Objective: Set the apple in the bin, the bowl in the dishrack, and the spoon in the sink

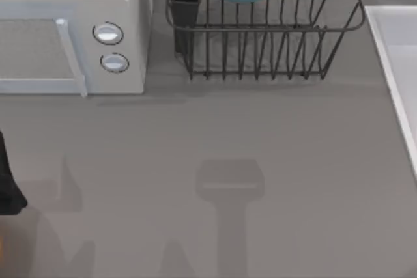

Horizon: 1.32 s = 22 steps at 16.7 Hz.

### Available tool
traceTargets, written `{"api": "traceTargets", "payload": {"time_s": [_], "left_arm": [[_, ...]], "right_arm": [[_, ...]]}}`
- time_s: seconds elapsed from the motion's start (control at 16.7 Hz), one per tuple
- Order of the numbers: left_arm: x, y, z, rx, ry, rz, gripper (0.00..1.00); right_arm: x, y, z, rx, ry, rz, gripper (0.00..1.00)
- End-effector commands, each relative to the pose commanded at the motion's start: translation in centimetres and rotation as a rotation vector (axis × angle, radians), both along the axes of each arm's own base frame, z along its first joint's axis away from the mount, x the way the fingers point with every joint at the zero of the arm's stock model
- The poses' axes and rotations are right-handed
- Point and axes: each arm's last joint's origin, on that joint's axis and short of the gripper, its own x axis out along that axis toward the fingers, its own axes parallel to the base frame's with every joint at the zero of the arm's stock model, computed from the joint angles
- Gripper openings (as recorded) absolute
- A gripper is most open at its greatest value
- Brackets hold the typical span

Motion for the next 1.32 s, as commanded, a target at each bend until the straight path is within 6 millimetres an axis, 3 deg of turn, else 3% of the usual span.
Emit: {"api": "traceTargets", "payload": {"time_s": [0.18, 0.72, 1.14, 1.32], "left_arm": [[0.0, 0.0, 0.0, 0.0, 0.0, 0.0, 1.0], [0.0, 0.0, 0.0, 0.0, 0.0, 0.0, 1.0], [0.0, 0.0, 0.0, 0.0, 0.0, 0.0, 1.0], [0.0, 0.0, 0.0, 0.0, 0.0, 0.0, 1.0]], "right_arm": [[0.3, -0.2, 1.4, 0.002, 0.0, 0.003, 0.0], [0.1, 0.0, 9.6, 0.001, 0.001, 0.001, 0.0], [0.3, 0.0, 9.9, 0.004, 0.006, 0.0, 0.0], [2.2, -0.6, 10.3, 0.02, 0.031, -0.002, 0.0]]}}
